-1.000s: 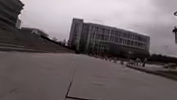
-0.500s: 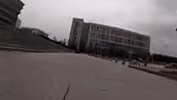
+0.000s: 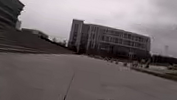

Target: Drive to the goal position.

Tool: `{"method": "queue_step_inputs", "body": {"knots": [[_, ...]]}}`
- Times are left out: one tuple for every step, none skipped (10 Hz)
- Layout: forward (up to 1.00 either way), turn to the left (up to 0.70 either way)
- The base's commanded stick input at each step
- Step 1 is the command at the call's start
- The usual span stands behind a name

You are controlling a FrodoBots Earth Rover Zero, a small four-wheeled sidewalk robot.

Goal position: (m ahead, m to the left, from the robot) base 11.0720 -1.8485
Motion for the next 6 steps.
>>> {"method": "queue_step_inputs", "body": {"knots": [[0.70, 0.00], [0.70, 0.00], [0.70, 0.00], [0.70, 0.00], [0.70, 0.00], [0.70, 0.00]]}}
